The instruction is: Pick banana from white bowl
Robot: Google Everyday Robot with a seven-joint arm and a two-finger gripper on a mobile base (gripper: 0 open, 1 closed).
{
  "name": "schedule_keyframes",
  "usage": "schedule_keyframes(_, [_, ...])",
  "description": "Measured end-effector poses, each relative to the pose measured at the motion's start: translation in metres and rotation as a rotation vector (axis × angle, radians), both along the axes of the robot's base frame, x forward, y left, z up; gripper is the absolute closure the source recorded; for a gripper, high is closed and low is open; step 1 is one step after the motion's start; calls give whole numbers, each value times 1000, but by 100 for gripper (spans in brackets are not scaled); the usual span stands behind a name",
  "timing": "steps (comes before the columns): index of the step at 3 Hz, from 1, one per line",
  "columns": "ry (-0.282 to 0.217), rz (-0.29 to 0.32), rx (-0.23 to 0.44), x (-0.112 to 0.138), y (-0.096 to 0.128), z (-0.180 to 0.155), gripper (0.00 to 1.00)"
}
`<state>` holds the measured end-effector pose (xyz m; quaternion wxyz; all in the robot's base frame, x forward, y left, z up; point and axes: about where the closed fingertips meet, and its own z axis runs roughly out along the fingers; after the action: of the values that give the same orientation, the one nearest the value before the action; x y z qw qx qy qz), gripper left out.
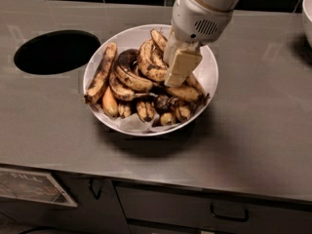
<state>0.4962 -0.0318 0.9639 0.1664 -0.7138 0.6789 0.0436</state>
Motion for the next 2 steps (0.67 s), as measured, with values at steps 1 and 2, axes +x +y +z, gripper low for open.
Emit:
schedule_keyframes(1, [8,-7,5,-4,-2,-4,47])
schedule_keyframes(2, [14,-11,9,-6,-3,-7,46])
